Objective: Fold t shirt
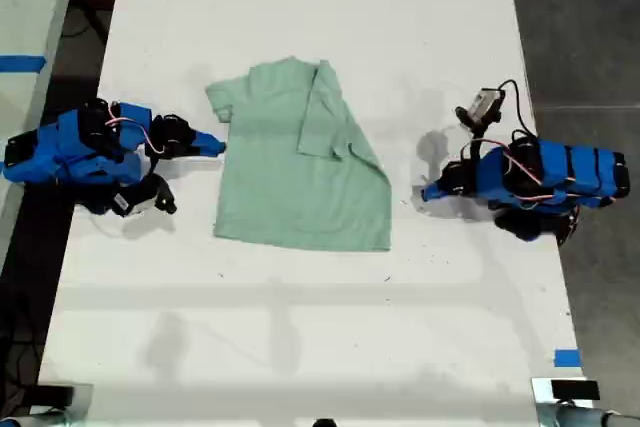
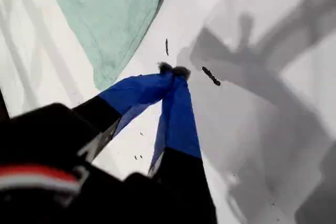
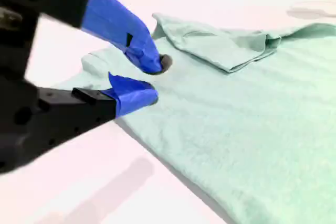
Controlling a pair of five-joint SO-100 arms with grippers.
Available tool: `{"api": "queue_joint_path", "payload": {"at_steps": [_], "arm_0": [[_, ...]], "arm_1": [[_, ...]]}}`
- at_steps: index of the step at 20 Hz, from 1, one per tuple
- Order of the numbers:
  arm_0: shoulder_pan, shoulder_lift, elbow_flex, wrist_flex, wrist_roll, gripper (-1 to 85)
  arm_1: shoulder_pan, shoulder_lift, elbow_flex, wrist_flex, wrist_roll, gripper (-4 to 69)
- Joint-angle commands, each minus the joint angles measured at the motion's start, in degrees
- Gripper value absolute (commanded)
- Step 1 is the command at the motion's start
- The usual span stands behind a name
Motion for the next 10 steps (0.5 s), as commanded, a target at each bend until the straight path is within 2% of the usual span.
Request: {"api": "queue_joint_path", "payload": {"at_steps": [1, 9, 10], "arm_0": [[3.43, 0.53, 0.70, -9.93, -0.70, -0.1], [4.66, 0.53, 0.09, -10.02, 0.35, -0.2], [5.01, 0.53, -0.88, -12.30, 1.23, -0.2]], "arm_1": [[-1.58, 0.62, -0.35, 2.02, 13.45, -2.5], [-1.41, 0.62, -0.35, 2.02, 13.45, -2.5], [-1.23, 0.62, -0.35, 2.02, 13.45, -2.5]]}}
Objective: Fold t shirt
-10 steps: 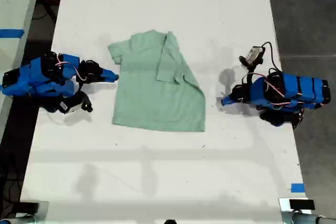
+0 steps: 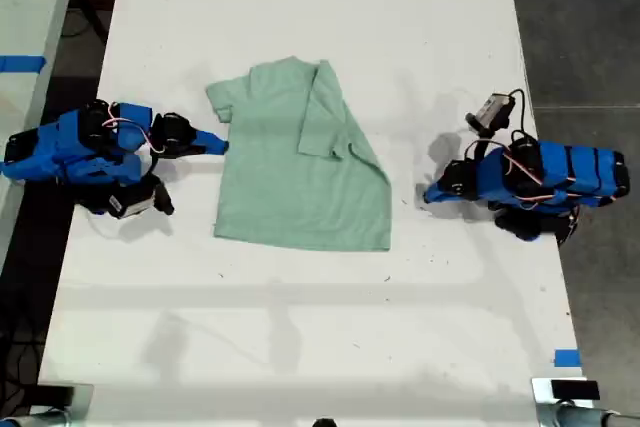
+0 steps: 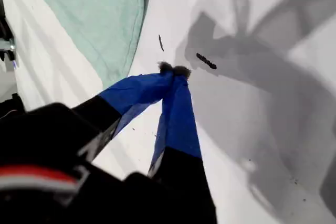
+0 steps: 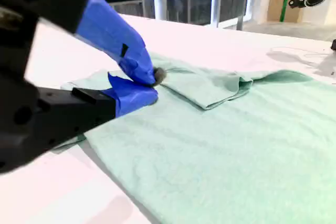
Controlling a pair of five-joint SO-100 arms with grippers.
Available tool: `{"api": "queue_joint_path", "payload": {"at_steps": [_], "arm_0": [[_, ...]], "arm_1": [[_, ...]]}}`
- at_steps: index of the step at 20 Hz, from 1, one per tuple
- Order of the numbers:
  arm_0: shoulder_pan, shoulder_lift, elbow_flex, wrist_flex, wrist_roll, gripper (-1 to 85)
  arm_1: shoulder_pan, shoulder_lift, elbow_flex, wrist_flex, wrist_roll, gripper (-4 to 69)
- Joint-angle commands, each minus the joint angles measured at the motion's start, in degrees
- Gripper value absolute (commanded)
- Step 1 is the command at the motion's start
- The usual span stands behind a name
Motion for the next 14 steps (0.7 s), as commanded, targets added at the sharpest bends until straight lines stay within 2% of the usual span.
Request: {"api": "queue_joint_path", "payload": {"at_steps": [1, 3, 5, 7, 9, 11, 14], "arm_0": [[1.93, 0.53, -4.31, -4.31, 1.05, -0.2], [-3.34, -7.56, -19.51, -0.18, 5.45, -0.1], [-14.94, -34.63, -44.38, 11.78, 15.56, 8.4], [-24.61, -55.55, -58.10, 17.14, 25.58, 13.5], [-34.54, -73.48, -62.84, 16.08, 36.12, 14.4], [-40.34, -97.56, -70.93, 17.23, 44.21, 15.4], [-44.65, -110.65, -74.44, 14.15, 46.05, 15.8]], "arm_1": [[-0.26, 0.53, -0.09, 0.18, 0.62, -2.5], [-0.09, 0.53, 0.00, 0.18, 0.97, -2.5], [-0.09, 0.53, -0.09, 0.18, 0.79, -2.5], [0.00, 0.53, -0.09, 0.09, 0.44, -2.5], [-0.18, 0.53, -0.18, 0.09, 0.35, -2.5], [-0.09, 0.53, -0.18, -0.53, 1.05, -2.5], [-0.53, 0.53, -0.18, -0.88, 0.09, -2.5]]}}
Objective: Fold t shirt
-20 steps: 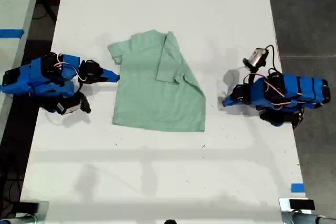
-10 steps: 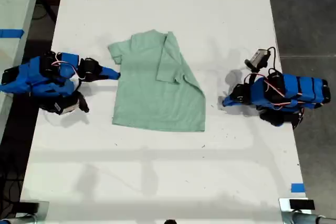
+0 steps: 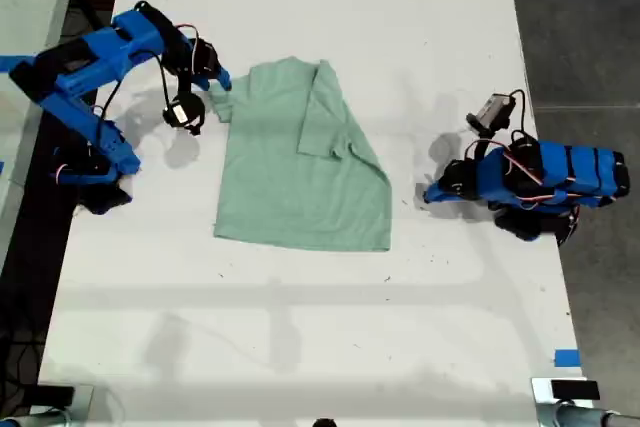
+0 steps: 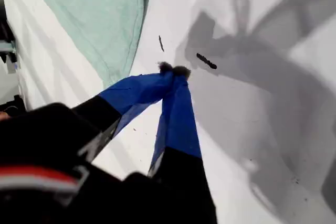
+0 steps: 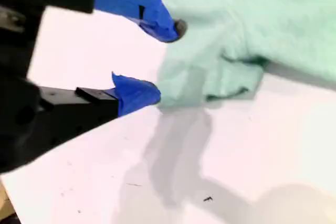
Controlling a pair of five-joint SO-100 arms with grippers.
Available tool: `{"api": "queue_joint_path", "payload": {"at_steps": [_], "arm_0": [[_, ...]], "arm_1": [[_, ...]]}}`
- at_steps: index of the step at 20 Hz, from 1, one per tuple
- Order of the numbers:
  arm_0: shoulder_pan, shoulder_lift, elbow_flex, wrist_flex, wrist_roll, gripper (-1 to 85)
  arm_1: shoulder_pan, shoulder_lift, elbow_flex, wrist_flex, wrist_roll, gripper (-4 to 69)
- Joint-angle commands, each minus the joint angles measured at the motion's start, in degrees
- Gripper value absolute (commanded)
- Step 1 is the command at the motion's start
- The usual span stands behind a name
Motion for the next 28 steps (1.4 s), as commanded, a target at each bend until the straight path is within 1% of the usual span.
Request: {"api": "queue_joint_path", "payload": {"at_steps": [1, 7, 8, 9, 10, 11, 12, 14, 16, 18, 19, 21, 22, 23, 24, 25, 26, 27, 28], "arm_0": [[-3.69, -7.65, -4.13, -2.37, 0.70, 15.8], [-3.96, -15.12, -9.67, -2.99, 0.53, 15.6], [-3.69, -15.82, -10.63, -3.16, 0.62, 14.0], [-3.25, -18.11, -12.39, -2.99, 0.79, 2.5], [-3.16, -22.24, -15.38, 0.09, 0.26, -0.2], [-2.81, -26.89, -19.51, 4.48, -0.62, -0.3], [-2.72, -29.09, -22.06, 7.03, -1.85, -0.3], [-1.23, -25.31, -24.17, 9.67, -4.75, -0.3], [4.92, -19.86, -30.85, 14.68, -8.00, -0.3], [13.97, -21.53, -46.41, 22.76, -13.01, -0.3], [18.63, -23.12, -53.17, 24.08, -15.56, -0.3], [25.84, -25.31, -59.77, 22.32, -20.39, -0.2], [28.21, -25.84, -59.77, 19.69, -21.80, 1.1], [30.32, -26.37, -59.77, 17.23, -22.94, 5.7], [31.29, -26.81, -59.77, 15.82, -25.75, 14.2], [31.03, -26.81, -59.77, 15.64, -28.04, 16.7], [30.15, -25.75, -59.77, 15.64, -27.60, 16.1], [29.18, -23.91, -59.77, 15.73, -25.75, 12.6], [28.39, -21.18, -59.68, 16.88, -24.43, -0.1]], "arm_1": [[-0.79, 0.53, -0.26, -0.88, -0.70, -2.6], [-1.32, 0.53, -0.44, -1.14, -1.49, -2.6], [-1.32, 0.53, -0.44, -1.14, -1.58, -2.6], [-1.32, 0.53, -0.44, -1.14, -1.58, -2.6], [-1.32, 0.53, -0.44, -1.14, -1.58, -2.6], [-1.32, 0.53, -0.44, -1.14, -1.58, -2.6], [-1.32, 0.53, -0.44, -1.14, -1.58, -2.6], [-1.32, 0.53, -0.44, -1.14, -1.58, -2.6], [-1.32, 0.53, -0.44, -1.14, -1.67, -2.6], [-1.32, 0.53, -0.44, -1.14, -1.76, -2.6], [-1.32, 0.53, -0.44, -1.14, -1.76, -2.6], [-1.41, 0.53, -0.44, -1.14, -1.76, -2.6], [-1.41, 0.53, -0.44, -1.14, -1.76, -2.6], [-1.41, 0.53, -0.44, -1.14, -1.85, -2.6], [-1.41, 0.53, -0.44, -1.14, -1.93, -2.6], [-1.49, 0.53, -0.44, -1.14, -1.93, -2.6], [-1.58, 0.53, -0.44, -1.23, -2.02, -2.6], [-1.58, 0.53, -0.44, -1.23, -2.02, -2.6], [-1.58, 0.53, -0.44, -1.23, -2.20, -2.6]]}}
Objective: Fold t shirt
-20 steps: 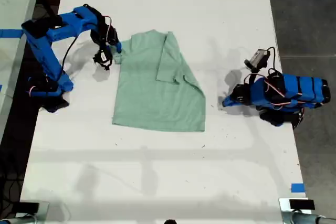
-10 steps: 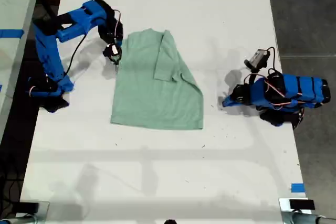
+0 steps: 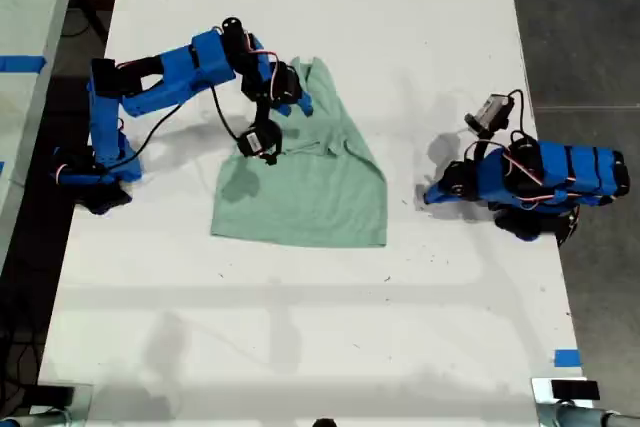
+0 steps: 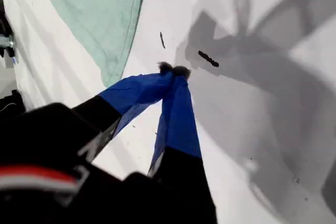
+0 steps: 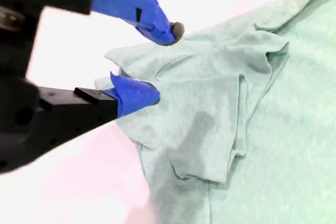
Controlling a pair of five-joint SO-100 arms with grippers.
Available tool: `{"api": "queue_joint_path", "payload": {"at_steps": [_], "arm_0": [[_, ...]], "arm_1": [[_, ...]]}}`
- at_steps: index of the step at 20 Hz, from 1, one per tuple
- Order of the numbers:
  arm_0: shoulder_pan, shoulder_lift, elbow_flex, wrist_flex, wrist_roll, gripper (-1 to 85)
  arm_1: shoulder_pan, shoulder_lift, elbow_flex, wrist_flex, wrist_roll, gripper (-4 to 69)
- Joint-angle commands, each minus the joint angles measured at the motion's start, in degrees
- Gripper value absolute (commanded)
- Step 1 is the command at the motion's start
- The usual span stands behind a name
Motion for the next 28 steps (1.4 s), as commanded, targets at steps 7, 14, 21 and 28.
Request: {"api": "queue_joint_path", "payload": {"at_steps": [7, 14, 21, 28], "arm_0": [[4.13, 62.58, 39.73, -9.05, -6.50, -0.2], [19.51, 130.52, 122.52, -34.19, -18.98, -0.2], [17.93, 131.84, 126.04, -32.08, -14.77, -0.2], [14.15, 131.84, 124.98, -28.21, -15.03, -0.2]], "arm_1": [[-0.70, 0.53, -0.53, -1.32, -2.02, -2.6], [-0.79, 0.53, -0.70, -1.49, -0.97, -2.5], [-0.44, 0.53, -0.35, -1.23, 0.09, -2.5], [0.26, 0.53, -0.44, -0.97, -2.11, -2.7]]}}
